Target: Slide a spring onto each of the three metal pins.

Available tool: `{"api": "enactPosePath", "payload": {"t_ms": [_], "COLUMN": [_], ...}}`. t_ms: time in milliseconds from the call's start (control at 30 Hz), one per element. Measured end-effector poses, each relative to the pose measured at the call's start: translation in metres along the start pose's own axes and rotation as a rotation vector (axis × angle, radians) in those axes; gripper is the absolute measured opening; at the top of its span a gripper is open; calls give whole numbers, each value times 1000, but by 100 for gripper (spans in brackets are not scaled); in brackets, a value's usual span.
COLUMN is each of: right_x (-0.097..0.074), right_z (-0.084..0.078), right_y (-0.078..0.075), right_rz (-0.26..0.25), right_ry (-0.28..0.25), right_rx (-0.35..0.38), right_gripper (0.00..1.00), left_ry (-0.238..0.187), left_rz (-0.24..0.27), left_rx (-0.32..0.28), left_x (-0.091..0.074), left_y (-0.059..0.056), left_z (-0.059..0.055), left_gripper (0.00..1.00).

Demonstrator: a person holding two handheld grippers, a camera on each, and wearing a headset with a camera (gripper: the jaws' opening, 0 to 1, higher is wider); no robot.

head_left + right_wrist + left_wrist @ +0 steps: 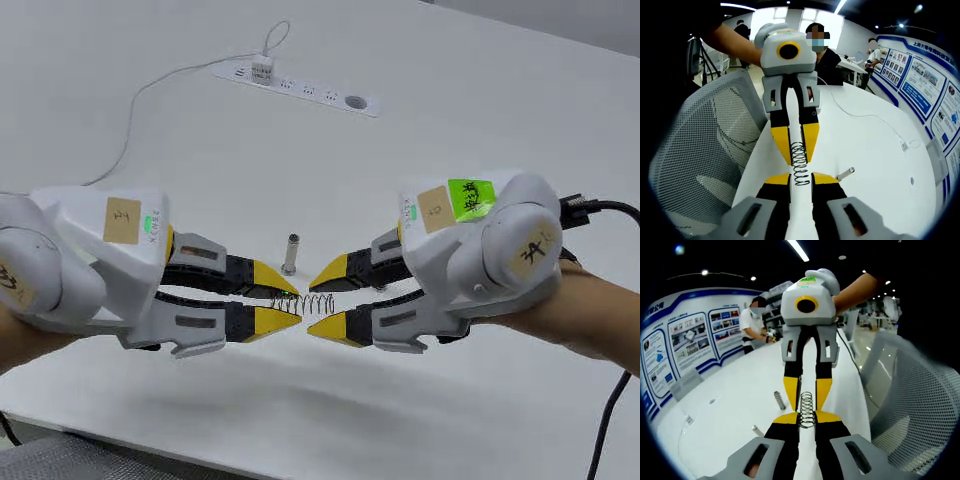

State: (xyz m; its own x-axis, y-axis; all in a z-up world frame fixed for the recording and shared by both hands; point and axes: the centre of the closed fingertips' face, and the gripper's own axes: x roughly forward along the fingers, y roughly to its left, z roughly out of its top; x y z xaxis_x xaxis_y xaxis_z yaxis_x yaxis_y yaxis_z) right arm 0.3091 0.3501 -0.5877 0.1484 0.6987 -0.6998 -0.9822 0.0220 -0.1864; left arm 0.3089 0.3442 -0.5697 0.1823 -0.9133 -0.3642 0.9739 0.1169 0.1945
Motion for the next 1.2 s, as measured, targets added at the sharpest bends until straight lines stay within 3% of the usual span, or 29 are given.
{"api": "enactPosePath", "payload": {"t_ms": [200,567,667,1200], "right_x": [-4,-11,-14,-17], "right_z": [-1,1,7,30], "right_y": [-5,-11,-13,-14], "right_rz": [-15,-20,-6,13], "right_ry": [-22,-62,-105,-202], "right_rx": [88,149,181,235], "right_gripper": [12,11,11,11], "left_ry": [6,25,16,42], "left_rz": [-14,-28,-24,-14], "left_rx": [14,60,38,44], "left_x": [3,7,7,13], "left_y": [4,8,12,12], "left_z": [-2,0,-1,-6], "left_gripper": [10,10,10,10]}}
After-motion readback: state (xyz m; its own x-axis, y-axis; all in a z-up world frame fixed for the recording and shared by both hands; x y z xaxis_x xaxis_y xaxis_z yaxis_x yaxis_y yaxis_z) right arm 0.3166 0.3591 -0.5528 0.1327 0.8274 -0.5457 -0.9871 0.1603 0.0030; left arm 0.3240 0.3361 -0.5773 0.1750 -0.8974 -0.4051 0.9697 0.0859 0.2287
